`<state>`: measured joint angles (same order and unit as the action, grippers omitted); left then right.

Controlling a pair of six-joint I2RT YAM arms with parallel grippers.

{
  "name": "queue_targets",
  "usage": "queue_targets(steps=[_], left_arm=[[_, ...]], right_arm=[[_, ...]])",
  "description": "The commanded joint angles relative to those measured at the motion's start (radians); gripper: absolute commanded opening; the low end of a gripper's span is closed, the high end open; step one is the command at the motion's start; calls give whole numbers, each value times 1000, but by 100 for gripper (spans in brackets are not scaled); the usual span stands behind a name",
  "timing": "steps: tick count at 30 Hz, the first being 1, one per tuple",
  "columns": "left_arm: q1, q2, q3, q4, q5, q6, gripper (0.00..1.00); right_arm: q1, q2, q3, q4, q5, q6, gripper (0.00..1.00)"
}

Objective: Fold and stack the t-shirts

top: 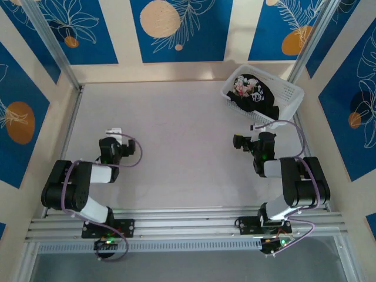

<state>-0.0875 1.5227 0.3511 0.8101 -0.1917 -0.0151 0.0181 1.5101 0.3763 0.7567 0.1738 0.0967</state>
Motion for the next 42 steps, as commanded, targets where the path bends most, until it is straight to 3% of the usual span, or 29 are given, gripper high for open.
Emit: queue_targets(steps=[1, 28, 32, 33, 35, 36, 37, 38, 39, 40, 42], left_arm=[[0, 12, 26, 69, -9, 24, 100], [0, -20, 27, 48, -9, 23, 100], [-46, -217, 139, -260, -108, 41, 100], [-54, -260, 154, -271, -104, 39, 100], [-76, -331, 232, -328, -159, -1, 100], [-78, -346, 321, -458, -220, -111, 100], [-70, -349, 462, -742, -264, -294, 100], [-61, -333, 596, -1001, -271, -410, 100], [-60, -297, 727, -1221, -315, -516, 100], [-48, -257, 788, -1278, -259, -538, 100], [-33, -190, 878, -1286, -31, -524, 99]], right_arm=[[-7, 14, 30, 72, -25, 14, 99], [5, -8, 24, 73, -56, -15, 99], [125, -215, 100, -187, 150, -68, 99], [136, -275, 136, -255, 172, -30, 99], [122, -359, 326, -610, 196, 221, 99], [96, -362, 449, -824, 140, 315, 99], [76, -342, 569, -1015, 162, 451, 99], [40, -315, 633, -1088, 182, 553, 99], [-22, -274, 684, -1096, 34, 556, 100], [-55, -232, 734, -1109, -50, 566, 94], [-73, -127, 877, -1225, -29, 608, 87]])
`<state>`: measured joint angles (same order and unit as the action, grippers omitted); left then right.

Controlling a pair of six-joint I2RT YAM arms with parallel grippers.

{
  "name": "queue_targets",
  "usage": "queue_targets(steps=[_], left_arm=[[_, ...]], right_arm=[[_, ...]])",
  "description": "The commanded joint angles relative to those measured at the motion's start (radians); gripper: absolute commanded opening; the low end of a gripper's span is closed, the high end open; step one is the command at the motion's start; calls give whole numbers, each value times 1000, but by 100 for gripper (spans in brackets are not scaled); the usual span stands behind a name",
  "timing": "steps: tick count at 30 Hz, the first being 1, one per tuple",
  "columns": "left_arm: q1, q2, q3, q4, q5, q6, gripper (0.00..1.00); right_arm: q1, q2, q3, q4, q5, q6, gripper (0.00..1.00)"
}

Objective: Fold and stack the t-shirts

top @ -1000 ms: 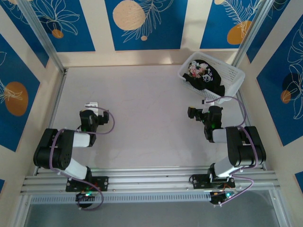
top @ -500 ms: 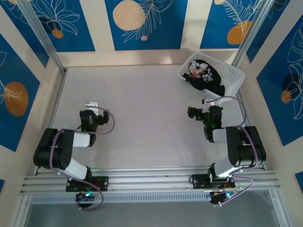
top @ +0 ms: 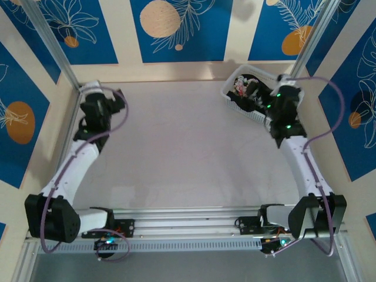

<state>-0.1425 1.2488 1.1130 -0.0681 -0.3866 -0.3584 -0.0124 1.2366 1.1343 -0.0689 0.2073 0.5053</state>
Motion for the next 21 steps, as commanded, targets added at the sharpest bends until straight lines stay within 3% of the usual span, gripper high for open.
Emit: queue_targets(steps=[1, 8, 17, 21], left_arm=[[12, 115, 151, -391, 265, -187, 97], [-90, 203, 299, -442, 479, -205, 92], [-237, 138, 274, -498, 509, -188, 90], [-263, 108, 250, -516, 487, -203, 89]], right_arm=[[-56, 218, 209, -456, -61, 210, 86], [-143, 599, 576, -631, -115, 216, 92], [-175, 951, 903, -860, 9, 133, 91], [-174, 1084, 1038, -967, 20, 130, 85]])
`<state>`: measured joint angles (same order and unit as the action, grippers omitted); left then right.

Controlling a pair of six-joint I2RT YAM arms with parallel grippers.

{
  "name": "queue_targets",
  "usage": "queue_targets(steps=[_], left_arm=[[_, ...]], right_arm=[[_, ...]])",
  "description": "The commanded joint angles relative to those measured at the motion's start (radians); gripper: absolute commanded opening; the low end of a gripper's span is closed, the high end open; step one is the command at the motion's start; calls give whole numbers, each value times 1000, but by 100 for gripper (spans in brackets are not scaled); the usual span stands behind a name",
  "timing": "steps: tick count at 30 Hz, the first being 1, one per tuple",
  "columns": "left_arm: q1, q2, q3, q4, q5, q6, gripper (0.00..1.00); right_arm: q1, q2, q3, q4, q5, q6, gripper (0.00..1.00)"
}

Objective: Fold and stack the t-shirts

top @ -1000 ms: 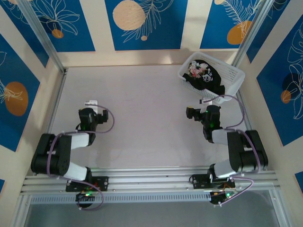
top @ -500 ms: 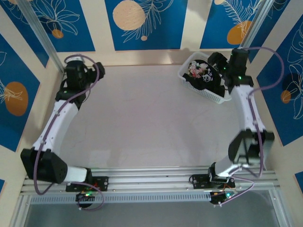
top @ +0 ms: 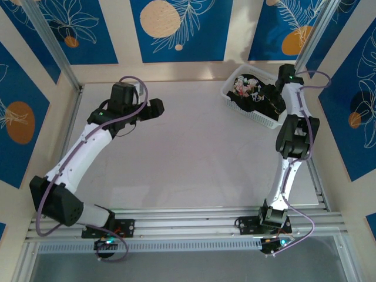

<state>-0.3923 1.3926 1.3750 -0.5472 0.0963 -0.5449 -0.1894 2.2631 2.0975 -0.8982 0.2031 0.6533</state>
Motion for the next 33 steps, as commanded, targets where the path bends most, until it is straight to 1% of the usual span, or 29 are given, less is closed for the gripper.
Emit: queue_targets(steps=[1, 5, 7, 8, 10, 12, 15, 16, 19, 23, 29, 33], left_arm=[[-16, -43, -14, -45, -4, -17, 88], [-17, -67, -9, -64, -19, -13, 88], [-18, -73, 0, -75, -23, -11, 87], [-18, -78, 3, -78, -25, -10, 87], [-18, -85, 4, -85, -31, -13, 87], [-18, -94, 1, -88, -38, -17, 87], [-19, -106, -4, -93, -40, -22, 86], [-19, -111, -5, -96, -42, -22, 86], [-19, -128, -11, -105, -49, -21, 85], [-19, -151, -30, -108, -59, -24, 85], [-19, -164, -69, -87, -67, -38, 83], [-20, -160, -86, -77, -75, -47, 83]], right_arm=[[3, 81, 93, -154, 26, -13, 83], [12, 120, 96, -135, 13, -9, 79], [13, 140, 103, -124, -14, -9, 74], [13, 153, 111, -122, -31, -9, 70], [15, 176, 132, -118, -61, -13, 57], [16, 186, 145, -106, -86, -20, 43], [21, 165, 156, -70, -101, -33, 6], [22, 141, 150, -46, -100, -37, 0], [25, 36, 108, 43, -100, -34, 0], [27, -108, 126, 118, -129, -28, 0], [64, -328, 152, 276, -245, -14, 0], [126, -449, 206, 369, -326, 0, 0]])
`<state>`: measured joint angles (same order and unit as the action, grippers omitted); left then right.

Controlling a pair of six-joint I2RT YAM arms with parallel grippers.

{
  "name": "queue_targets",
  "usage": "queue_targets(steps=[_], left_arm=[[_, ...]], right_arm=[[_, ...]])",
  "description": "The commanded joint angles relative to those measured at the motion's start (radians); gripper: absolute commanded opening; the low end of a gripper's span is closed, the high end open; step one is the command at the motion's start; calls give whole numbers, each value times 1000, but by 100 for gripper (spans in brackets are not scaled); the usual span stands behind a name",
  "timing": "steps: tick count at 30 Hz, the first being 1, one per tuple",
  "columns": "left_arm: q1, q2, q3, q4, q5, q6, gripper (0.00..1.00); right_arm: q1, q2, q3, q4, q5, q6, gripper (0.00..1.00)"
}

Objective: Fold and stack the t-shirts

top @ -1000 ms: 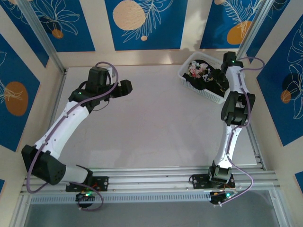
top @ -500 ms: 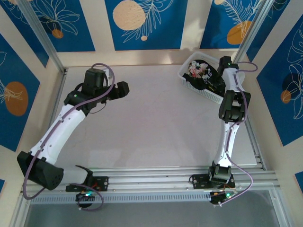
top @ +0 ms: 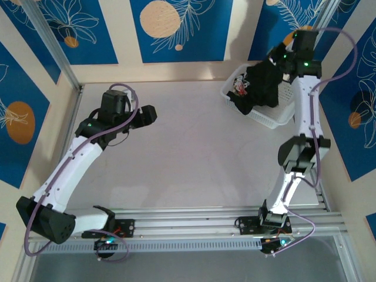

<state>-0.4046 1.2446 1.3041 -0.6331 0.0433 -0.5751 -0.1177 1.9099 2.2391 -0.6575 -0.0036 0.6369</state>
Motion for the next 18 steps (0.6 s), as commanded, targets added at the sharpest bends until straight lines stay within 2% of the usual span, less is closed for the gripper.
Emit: queue_targets(steps=[1, 8, 13, 16, 18], left_arm=[[-8, -11, -17, 12, -21, -16, 83], [-7, -13, -33, 6, -47, -23, 82], [-7, -40, -34, -43, -134, -34, 83], [-7, -72, -33, -80, -215, -43, 83], [-7, -103, -37, -103, -271, -50, 84]], right_arm=[[71, -118, 82, 143, -131, 17, 0], [228, -239, 141, 311, -221, 55, 0], [413, -261, 167, 286, -203, 29, 0], [537, -258, 91, 244, -183, 20, 0], [636, -261, -30, 263, -171, 25, 0]])
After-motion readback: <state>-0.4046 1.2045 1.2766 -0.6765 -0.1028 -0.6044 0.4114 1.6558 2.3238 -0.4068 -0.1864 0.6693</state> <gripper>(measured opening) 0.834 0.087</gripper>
